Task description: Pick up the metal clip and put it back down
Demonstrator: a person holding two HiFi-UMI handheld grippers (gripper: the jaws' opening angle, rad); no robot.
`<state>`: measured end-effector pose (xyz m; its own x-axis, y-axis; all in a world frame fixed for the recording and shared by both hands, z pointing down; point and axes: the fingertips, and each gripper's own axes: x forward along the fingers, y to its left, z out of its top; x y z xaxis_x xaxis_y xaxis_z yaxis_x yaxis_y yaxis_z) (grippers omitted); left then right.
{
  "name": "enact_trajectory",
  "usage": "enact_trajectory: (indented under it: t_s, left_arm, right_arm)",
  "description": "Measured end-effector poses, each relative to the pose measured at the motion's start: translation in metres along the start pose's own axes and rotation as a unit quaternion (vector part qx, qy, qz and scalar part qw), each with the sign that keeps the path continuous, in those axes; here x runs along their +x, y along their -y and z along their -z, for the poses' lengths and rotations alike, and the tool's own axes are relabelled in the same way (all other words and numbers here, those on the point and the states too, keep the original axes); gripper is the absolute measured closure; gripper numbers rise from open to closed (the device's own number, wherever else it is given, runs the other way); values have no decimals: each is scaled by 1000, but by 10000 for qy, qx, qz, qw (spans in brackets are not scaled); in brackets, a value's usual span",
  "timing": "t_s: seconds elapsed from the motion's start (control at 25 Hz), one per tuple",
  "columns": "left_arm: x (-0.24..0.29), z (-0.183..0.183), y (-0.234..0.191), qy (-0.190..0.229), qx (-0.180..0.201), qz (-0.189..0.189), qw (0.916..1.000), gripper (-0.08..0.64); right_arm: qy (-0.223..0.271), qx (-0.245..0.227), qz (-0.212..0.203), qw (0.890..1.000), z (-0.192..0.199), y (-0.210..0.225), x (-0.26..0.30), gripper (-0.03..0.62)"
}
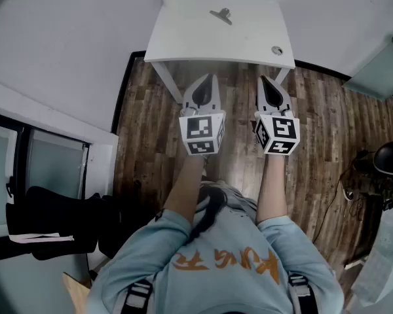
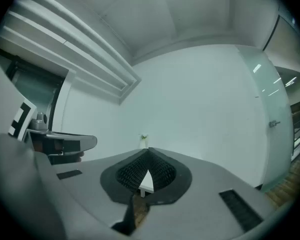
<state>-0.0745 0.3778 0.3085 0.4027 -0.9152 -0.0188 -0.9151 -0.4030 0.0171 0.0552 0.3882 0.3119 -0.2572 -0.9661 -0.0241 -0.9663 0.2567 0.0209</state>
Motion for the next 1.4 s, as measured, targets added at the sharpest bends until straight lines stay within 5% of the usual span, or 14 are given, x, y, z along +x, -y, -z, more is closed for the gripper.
enact_trajectory:
  t_s: [0.8,0.96,1.16,1.4]
  left_arm:
    - [35,-30,-14,236,-83,87,9996,543]
    - [49,-20,-14,128,-25,189,9997,543]
    - [86,-41,-39,446,-9,219,9988,543]
    - [167,-12,-82,381,-105,139,9991,543]
  right_arm:
    - [354,166,322,9987,-27,39,12,580]
    - [187,353,424,9983,-4,50,22,580]
    - [400,194,396,9982,-16,58,61,580]
    - [432,114,364,9983,-5,80,148,580]
